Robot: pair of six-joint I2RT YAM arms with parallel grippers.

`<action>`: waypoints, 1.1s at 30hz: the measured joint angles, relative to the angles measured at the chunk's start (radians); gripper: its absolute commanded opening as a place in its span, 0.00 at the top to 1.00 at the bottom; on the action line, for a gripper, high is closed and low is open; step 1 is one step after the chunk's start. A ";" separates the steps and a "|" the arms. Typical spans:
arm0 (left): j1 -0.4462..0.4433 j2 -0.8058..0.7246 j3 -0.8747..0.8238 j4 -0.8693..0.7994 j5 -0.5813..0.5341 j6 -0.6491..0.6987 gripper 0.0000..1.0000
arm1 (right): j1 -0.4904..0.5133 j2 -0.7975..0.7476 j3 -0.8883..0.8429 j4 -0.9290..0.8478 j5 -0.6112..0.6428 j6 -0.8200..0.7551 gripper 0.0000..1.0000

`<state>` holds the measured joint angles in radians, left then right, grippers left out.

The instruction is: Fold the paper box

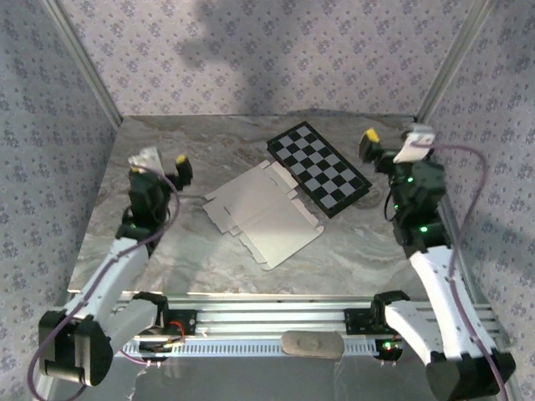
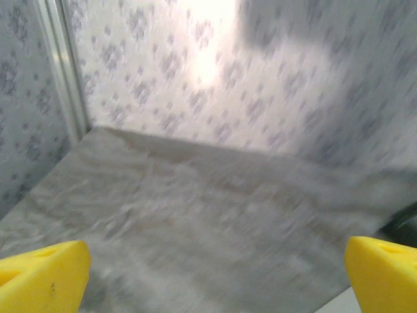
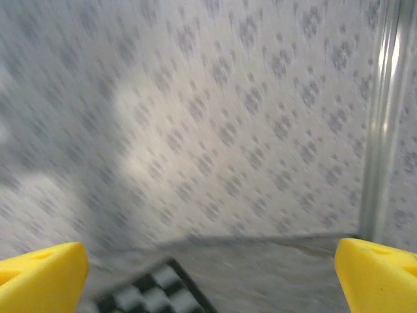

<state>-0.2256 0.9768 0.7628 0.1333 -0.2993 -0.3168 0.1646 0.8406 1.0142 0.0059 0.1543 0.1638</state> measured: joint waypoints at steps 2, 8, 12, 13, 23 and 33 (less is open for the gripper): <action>0.044 0.002 0.149 -0.103 0.091 -0.143 0.00 | -0.011 -0.018 0.110 -0.105 -0.035 0.131 0.08; -0.034 0.122 0.389 -0.470 0.262 -0.320 0.04 | 0.054 -0.042 0.153 -0.377 -0.130 0.325 0.24; -0.175 0.175 0.362 -0.652 0.280 -0.366 0.06 | 0.243 -0.013 0.153 -0.537 -0.086 0.387 0.27; -0.188 0.175 0.344 -0.679 0.283 -0.377 0.07 | 0.290 -0.004 0.153 -0.565 -0.066 0.399 0.27; -0.226 0.211 0.087 -0.724 0.314 -0.497 0.16 | 0.724 0.228 0.026 -0.647 0.107 0.529 0.26; -0.187 0.371 -0.001 -0.547 0.413 -0.572 0.31 | 0.588 0.371 -0.045 -0.531 -0.040 0.563 0.28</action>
<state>-0.4129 1.3479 0.7620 -0.4141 0.1139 -0.8886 0.7528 1.2118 0.9695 -0.5255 0.1139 0.7265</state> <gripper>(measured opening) 0.740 0.731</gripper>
